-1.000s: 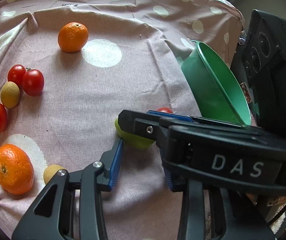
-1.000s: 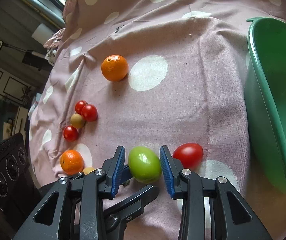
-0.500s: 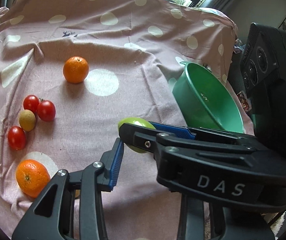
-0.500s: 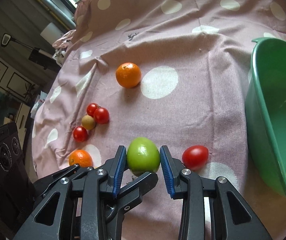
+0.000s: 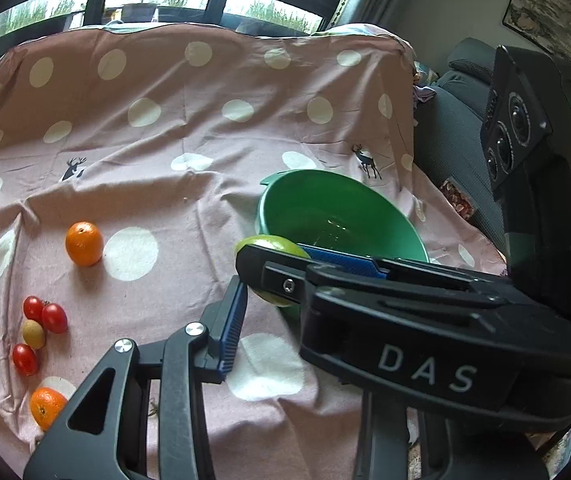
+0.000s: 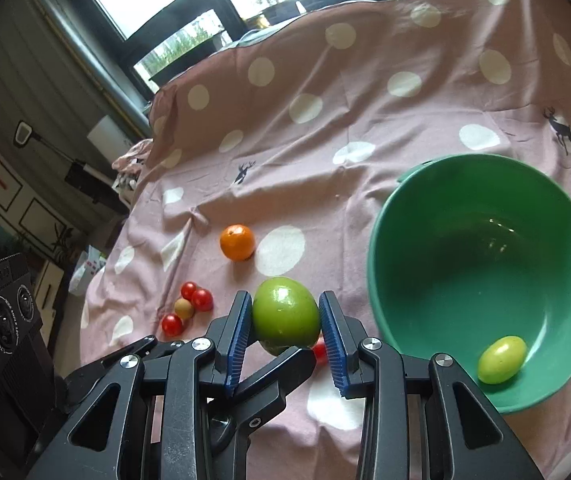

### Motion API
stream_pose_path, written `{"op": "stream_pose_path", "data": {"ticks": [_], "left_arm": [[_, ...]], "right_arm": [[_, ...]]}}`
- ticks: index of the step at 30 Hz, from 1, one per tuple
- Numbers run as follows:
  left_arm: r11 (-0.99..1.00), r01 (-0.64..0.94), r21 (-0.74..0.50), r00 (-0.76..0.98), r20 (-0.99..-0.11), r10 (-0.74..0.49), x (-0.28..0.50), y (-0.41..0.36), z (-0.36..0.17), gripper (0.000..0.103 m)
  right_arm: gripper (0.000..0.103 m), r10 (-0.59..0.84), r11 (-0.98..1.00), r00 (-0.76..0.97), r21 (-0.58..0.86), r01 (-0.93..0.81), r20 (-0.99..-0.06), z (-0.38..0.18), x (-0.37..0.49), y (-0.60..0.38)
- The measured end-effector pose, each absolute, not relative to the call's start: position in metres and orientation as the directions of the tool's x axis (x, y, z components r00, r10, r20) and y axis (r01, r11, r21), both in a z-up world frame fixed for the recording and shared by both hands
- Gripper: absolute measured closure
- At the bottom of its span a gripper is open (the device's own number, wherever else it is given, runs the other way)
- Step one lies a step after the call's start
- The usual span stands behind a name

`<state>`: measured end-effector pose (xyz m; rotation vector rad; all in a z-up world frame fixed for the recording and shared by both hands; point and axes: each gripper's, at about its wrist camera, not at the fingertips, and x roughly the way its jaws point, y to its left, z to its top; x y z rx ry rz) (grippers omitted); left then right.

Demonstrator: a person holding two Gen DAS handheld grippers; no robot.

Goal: Organize fruits
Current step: 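Carry the round green fruit in the right gripper over the green bowl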

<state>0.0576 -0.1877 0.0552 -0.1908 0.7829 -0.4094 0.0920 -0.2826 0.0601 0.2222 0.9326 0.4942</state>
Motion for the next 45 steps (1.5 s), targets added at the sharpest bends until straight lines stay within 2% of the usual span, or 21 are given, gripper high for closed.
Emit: {"op": "stream_pose_path", "data": {"ticks": [21, 45], "left_arm": [[0.864, 0.419, -0.280, 0.578, -0.652, -0.491, 0.091, -0.275, 0.060, 0.069], [0.839, 0.423, -0.344, 0.479, -0.701, -0.529, 0.113, -0.298, 0.030, 0.069]], "right_arm": [[0.064, 0.427, 0.886, 0.602, 0.443, -0.132, -0.675, 0.064, 0.101, -0.375], [0.064, 0.378, 0.900, 0.547, 0.435, -0.029, -0.747, 0.036, 0.120, -0.404]]}}
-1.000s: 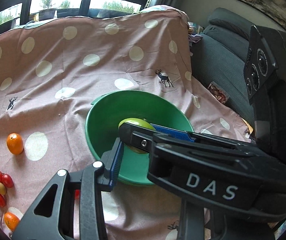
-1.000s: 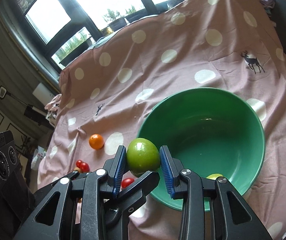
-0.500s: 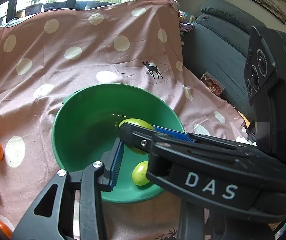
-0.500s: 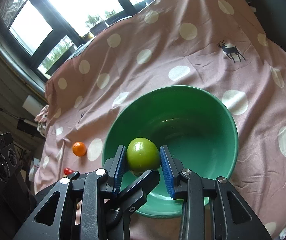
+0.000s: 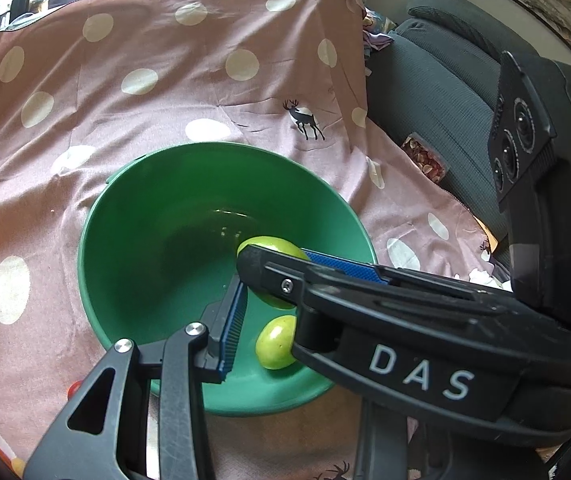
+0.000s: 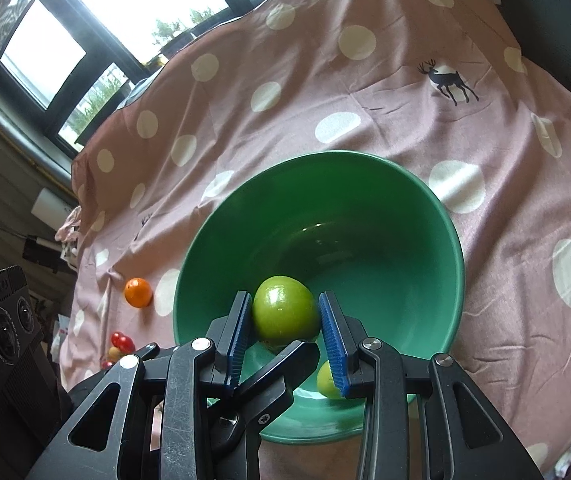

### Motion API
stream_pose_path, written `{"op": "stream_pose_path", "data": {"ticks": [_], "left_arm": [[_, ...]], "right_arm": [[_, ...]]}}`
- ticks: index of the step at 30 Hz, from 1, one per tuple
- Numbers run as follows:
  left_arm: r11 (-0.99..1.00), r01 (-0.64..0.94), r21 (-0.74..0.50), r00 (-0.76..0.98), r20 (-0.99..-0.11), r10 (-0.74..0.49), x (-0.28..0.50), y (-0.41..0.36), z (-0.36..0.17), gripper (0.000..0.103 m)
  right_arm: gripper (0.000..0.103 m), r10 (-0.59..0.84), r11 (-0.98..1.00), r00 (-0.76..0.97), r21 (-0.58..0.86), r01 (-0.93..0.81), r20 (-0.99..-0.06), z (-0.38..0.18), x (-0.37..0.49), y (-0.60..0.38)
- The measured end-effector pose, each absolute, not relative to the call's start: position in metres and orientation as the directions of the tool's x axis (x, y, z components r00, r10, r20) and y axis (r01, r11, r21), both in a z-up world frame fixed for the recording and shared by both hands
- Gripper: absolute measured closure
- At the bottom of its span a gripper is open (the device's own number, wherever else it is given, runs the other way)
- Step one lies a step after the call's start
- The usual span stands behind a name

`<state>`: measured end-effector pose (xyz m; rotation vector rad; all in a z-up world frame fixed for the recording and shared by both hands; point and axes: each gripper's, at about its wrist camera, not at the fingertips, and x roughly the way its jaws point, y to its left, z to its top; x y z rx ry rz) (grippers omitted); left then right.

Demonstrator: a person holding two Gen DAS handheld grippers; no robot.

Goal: Organize fruits
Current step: 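Carry the round green fruit in the right gripper over the green bowl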

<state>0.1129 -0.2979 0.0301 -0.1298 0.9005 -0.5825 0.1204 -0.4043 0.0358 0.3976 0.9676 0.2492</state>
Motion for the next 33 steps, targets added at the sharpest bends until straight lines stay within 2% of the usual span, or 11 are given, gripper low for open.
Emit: {"op": "stream_pose_path", "data": {"ticks": [33], "left_arm": [[0.824, 0.399, -0.402, 0.418, -0.721, -0.553, 0.121, -0.300, 0.013, 0.069]], "right_arm": [[0.064, 0.344, 0.915, 0.496, 0.403, 0.014, -0.797, 0.022, 0.128, -0.405]]}}
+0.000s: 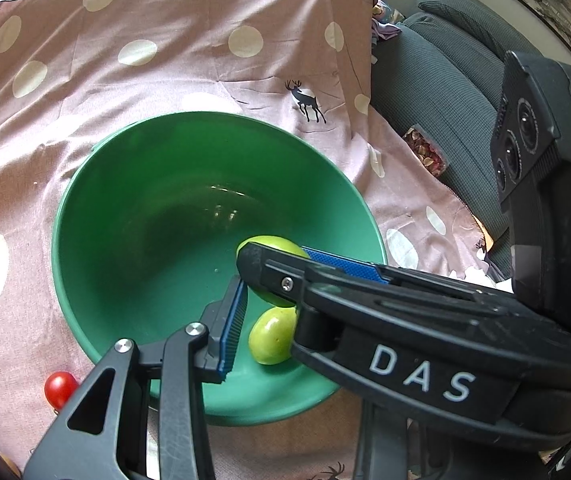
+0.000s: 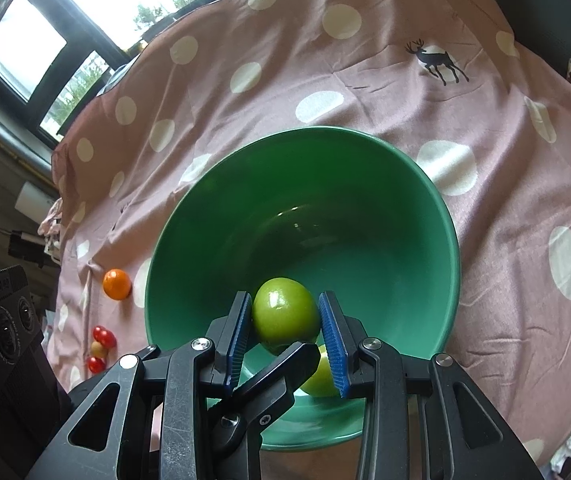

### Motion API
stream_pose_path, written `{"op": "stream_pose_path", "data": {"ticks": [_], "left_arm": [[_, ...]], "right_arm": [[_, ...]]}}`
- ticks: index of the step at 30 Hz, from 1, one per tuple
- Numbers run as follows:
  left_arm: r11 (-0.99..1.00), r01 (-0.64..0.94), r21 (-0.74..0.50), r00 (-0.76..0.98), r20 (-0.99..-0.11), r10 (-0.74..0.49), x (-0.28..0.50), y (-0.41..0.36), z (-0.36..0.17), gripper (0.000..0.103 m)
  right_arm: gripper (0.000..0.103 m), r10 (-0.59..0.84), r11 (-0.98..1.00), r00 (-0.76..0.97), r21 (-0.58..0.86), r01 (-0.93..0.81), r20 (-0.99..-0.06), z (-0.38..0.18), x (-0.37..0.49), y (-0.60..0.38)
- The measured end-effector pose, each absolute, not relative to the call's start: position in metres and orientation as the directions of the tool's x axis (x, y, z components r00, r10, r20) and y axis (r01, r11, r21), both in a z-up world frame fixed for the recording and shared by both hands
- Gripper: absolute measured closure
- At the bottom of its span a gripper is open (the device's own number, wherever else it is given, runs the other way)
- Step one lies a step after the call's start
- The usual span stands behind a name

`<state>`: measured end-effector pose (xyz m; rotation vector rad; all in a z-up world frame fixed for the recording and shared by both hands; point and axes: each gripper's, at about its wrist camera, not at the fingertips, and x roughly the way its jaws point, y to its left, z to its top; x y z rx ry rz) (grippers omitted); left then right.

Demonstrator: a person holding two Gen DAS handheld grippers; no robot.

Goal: Organize fruits
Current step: 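Carry the round green fruit in the right gripper over the green bowl, then open the right gripper to drop the round green fruit into the bowl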

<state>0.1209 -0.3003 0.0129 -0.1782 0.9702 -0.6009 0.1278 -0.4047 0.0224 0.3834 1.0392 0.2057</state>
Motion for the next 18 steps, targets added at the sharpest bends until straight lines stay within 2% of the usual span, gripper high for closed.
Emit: {"op": "stream_pose_path", "data": {"ticks": [11, 16, 18], "left_arm": [[0.828, 0.391, -0.403, 0.410, -0.729, -0.548, 0.1230, -0.3017, 0.0101, 0.068], [0.843, 0.377, -0.384, 0.434, -0.731, -0.528, 0.1195, -0.2970, 0.0136, 0.064], [0.851, 0.369, -0.372, 0.454, -0.727, -0.515, 0.1165, -0.2930, 0.0169, 0.058]], "right_arm": [[0.064, 0.344, 0.912, 0.492, 0.408, 0.025, -0.799, 0.0197, 0.1266, -0.4053], [0.063, 0.316, 0.920, 0.501, 0.389, 0.046, -0.805, 0.0210, 0.1255, -0.4065], [0.061, 0.310, 0.921, 0.506, 0.387, 0.053, -0.805, 0.0216, 0.1251, -0.4076]]}}
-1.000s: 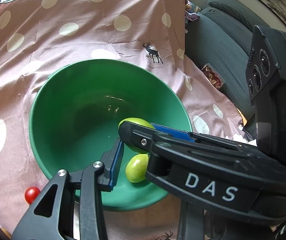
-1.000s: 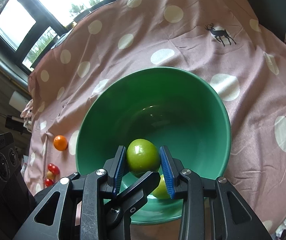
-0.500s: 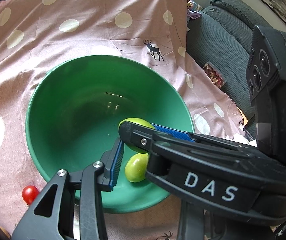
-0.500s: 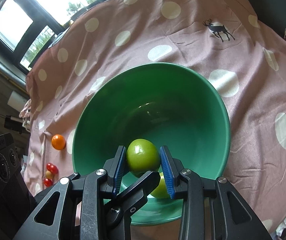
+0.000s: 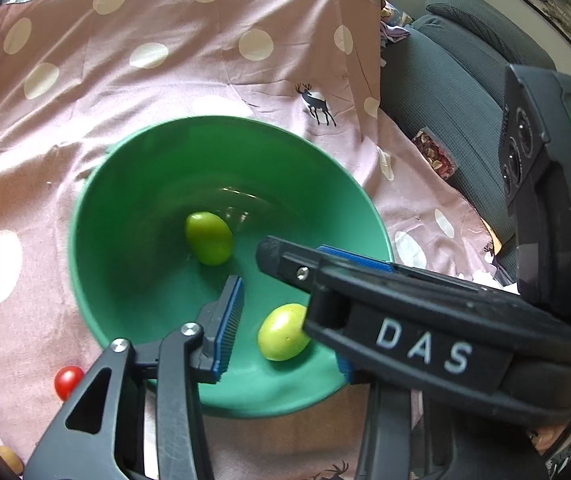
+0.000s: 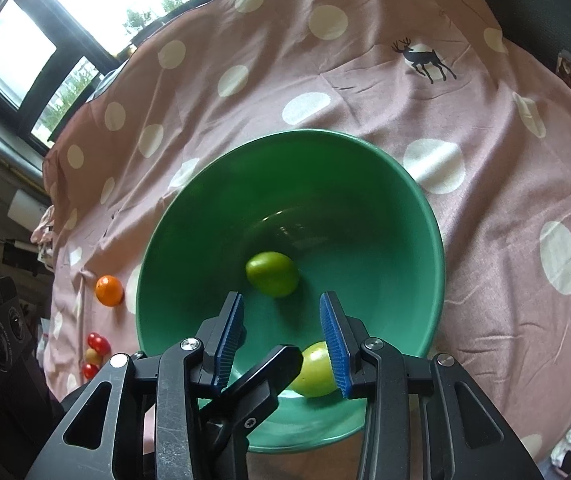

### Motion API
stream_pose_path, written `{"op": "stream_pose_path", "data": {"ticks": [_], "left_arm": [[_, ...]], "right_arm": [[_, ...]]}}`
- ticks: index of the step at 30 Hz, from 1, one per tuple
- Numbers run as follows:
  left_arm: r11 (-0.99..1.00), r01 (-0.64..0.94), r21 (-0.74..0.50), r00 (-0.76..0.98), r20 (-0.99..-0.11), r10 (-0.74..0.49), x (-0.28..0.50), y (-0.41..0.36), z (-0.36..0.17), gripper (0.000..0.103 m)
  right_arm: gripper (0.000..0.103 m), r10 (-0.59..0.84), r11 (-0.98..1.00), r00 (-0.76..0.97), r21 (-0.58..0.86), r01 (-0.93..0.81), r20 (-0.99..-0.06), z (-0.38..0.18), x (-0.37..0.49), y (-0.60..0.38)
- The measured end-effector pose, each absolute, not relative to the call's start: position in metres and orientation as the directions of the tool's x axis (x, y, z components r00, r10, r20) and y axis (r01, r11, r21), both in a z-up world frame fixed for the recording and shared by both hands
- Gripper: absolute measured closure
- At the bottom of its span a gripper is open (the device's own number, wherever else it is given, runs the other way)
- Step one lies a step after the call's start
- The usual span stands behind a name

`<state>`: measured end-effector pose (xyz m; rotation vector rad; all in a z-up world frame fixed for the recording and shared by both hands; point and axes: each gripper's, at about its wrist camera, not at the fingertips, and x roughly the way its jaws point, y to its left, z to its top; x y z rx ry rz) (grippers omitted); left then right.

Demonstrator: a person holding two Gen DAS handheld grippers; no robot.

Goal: Organize fruits
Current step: 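Open the right gripper to drop the round green fruit into the bowl, then move the right gripper to the orange lying on the cloth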

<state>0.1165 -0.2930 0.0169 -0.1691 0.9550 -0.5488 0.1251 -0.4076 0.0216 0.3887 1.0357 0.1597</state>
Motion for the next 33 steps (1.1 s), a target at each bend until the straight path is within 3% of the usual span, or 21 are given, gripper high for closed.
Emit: {"op": "stream_pose_path", "data": {"ticks": [14, 33], "left_arm": [[0.894, 0.265, -0.362, 0.650, -0.617, -0.443, 0.069, -0.212, 0.064, 0.020], [0.956, -0.088, -0.278, 0.773, -0.625, -0.111, 0.015, -0.050, 0.055, 0.016]], "right_arm": [[0.037, 0.235, 0.937, 0.618, 0.343, 0.061, -0.750, 0.051, 0.111, -0.403], [0.018, 0.184, 0.969, 0.709, 0.247, -0.015, -0.680, 0.072, 0.098, -0.348]]}}
